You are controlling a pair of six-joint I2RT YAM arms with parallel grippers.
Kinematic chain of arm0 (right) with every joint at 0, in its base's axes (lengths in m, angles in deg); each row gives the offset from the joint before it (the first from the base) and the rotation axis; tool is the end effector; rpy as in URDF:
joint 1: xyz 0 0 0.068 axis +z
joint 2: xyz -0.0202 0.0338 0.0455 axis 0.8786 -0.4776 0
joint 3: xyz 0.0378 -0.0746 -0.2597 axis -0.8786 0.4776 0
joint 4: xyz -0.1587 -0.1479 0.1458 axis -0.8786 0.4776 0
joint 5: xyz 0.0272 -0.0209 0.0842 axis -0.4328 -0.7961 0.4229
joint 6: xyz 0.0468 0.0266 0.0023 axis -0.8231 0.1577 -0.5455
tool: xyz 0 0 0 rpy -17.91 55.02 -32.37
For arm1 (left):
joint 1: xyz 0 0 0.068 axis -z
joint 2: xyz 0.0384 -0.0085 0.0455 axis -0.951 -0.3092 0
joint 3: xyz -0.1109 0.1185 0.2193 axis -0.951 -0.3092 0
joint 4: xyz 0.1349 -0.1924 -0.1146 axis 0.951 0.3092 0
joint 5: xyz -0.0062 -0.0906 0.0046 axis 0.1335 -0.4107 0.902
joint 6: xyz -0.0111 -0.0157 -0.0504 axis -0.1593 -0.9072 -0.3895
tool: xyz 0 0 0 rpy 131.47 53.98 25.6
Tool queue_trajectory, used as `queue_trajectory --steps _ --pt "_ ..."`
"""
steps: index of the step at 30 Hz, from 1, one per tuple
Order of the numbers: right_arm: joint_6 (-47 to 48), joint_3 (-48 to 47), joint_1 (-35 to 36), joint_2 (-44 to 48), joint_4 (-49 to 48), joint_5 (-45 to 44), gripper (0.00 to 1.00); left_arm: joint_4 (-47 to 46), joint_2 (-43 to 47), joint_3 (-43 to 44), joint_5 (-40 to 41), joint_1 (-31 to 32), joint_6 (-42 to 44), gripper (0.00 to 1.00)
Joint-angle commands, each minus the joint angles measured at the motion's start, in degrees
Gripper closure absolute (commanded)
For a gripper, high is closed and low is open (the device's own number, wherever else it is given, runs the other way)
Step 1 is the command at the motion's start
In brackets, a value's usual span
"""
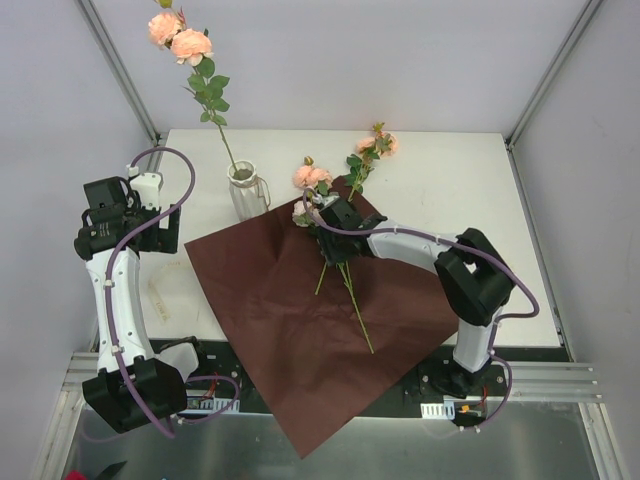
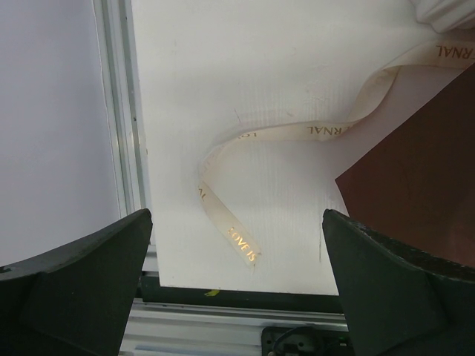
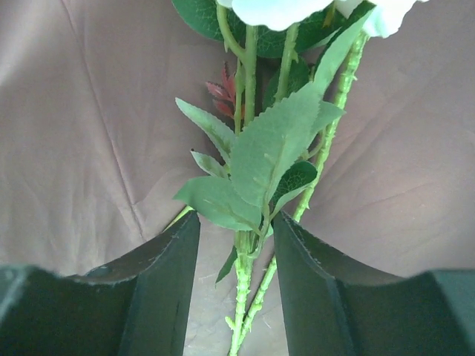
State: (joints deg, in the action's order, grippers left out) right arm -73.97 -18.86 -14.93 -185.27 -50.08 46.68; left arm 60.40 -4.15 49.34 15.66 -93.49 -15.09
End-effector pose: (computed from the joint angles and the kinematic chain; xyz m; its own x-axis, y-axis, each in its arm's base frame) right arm 0.2737 0.2831 0.1889 -0.5619 -0.5392 -0.6273 -0.6539 0.7540 -0.0625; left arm 0.1991 0.0717 0.3502 -0.6520 0.1935 -0.7331 0.0418 0.9746 0.2201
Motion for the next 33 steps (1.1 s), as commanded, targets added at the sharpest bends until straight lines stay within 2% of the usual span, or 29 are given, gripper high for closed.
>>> queue_trajectory --steps 1,7,10,11,14,21,27,29,31,33 --pt "-0.42 -1.06 0.04 -2.13 0.23 1.65 0.53 -1.0 0.31 0.02 0.09 -0.65 0.85 0.01" --pt "-1.03 -2.38 -0.57 -5.38 0.23 2.88 0.6 -0.92 0.74 -0.06 0.62 -0.74 1.2 0.01" --pt "-1.12 -2.21 -0.58 -3.72 -0.39 2.79 0.74 -0.92 0.92 -0.15 0.7 -0.74 1.37 0.01" --pt "-1.12 -2.12 -0.49 -3.1 -0.74 2.7 0.83 -1.0 0.84 -0.06 0.79 -0.74 1.46 0.01" --pt "-1.21 -2.21 -0.49 0.15 -1.18 2.26 0.97 -1.0 0.83 -0.06 0.71 -0.74 1.29 0.01" --pt "-0.95 -4.75 -0.23 9.11 -1.97 2.7 0.99 -0.92 1.01 0.38 0.35 -0.65 0.85 0.01" --pt "0.28 -15.11 -1.36 16.41 -2.23 5.77 0.99 -0.91 0.4 0.99 0.44 -0.83 -0.73 0.01" --pt "0.9 -21.52 -1.54 17.29 -2.67 5.78 0.99 -0.92 0.04 1.25 0.44 -0.83 -1.17 0.01" --pt "1.34 -24.61 -1.46 17.99 -5.73 5.78 0.99 -0.91 -0.13 1.69 0.35 -0.83 -1.87 0.01" --pt "1.69 -25.76 -1.46 18.43 -16.78 8.74 0.99 -0.48 -0.48 2.04 -0.26 -0.92 -2.05 0.01"
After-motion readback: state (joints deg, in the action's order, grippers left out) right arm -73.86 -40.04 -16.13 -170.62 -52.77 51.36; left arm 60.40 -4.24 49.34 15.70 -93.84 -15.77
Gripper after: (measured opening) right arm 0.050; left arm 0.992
